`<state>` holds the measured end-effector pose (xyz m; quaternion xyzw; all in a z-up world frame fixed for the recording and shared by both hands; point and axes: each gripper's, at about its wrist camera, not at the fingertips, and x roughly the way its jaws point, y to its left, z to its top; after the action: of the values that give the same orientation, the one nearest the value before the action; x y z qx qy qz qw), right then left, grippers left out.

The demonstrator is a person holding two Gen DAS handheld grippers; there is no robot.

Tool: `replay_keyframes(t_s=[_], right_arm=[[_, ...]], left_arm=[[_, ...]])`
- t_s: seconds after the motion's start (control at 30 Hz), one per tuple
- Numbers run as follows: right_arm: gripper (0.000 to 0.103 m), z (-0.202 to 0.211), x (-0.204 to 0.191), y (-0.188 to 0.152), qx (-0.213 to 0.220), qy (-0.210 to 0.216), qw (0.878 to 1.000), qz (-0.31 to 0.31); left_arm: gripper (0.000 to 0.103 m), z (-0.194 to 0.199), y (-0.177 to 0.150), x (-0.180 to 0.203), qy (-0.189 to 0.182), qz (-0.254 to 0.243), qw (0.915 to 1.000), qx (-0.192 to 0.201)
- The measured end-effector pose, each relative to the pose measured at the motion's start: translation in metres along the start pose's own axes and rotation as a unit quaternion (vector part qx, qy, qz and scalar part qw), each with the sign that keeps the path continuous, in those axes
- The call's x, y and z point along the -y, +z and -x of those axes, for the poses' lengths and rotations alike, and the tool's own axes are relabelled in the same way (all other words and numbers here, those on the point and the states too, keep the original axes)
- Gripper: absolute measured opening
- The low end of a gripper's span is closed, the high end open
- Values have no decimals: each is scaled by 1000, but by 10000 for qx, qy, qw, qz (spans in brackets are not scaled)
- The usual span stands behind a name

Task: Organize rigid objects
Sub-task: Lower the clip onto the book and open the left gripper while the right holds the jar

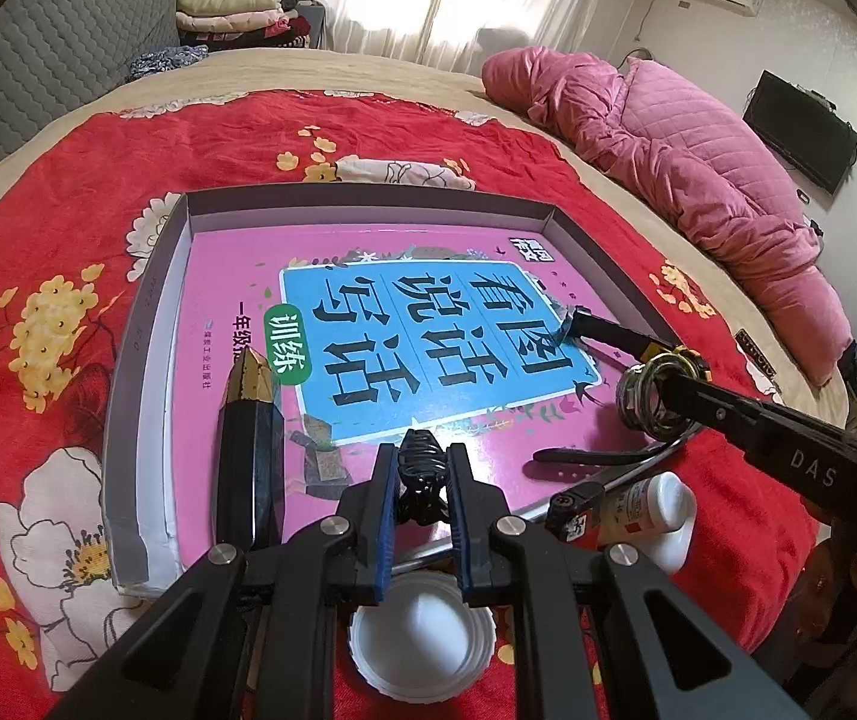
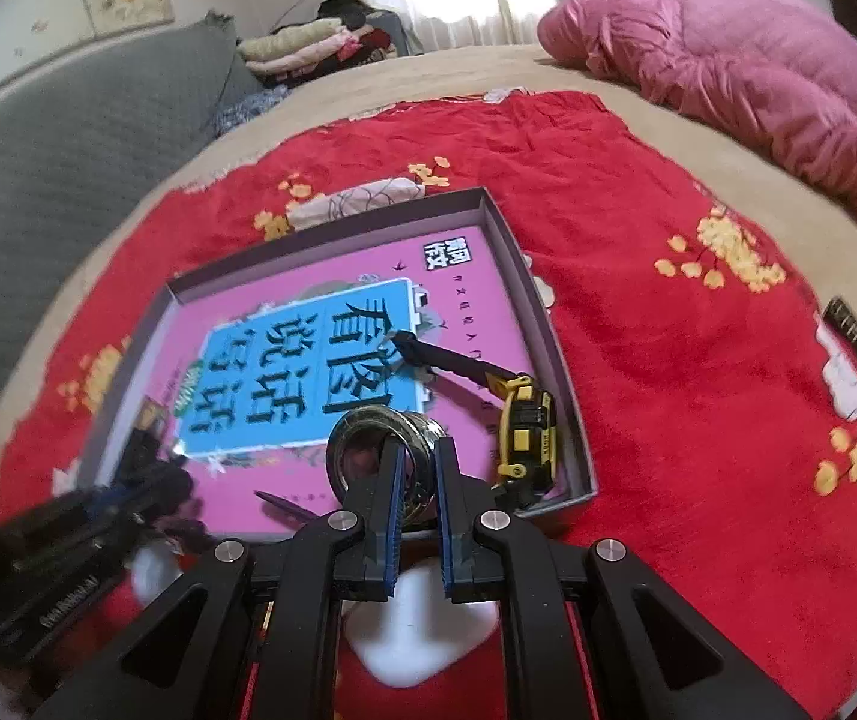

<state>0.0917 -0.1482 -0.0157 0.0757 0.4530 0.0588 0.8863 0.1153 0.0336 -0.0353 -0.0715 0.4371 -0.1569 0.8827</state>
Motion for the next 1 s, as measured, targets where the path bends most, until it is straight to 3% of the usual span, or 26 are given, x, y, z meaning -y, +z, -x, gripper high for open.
replay_keyframes(t_s=[0.5,1.0], right_arm=[[11,-1,1,-1,-7,-299,9995,66],[21,4,-1,1,96,-378,9992,126]], left_arm=[[16,-1,-1,-1,64,-37,10000,-11],[16,-1,-1,-1,74,-34,10000,-12]])
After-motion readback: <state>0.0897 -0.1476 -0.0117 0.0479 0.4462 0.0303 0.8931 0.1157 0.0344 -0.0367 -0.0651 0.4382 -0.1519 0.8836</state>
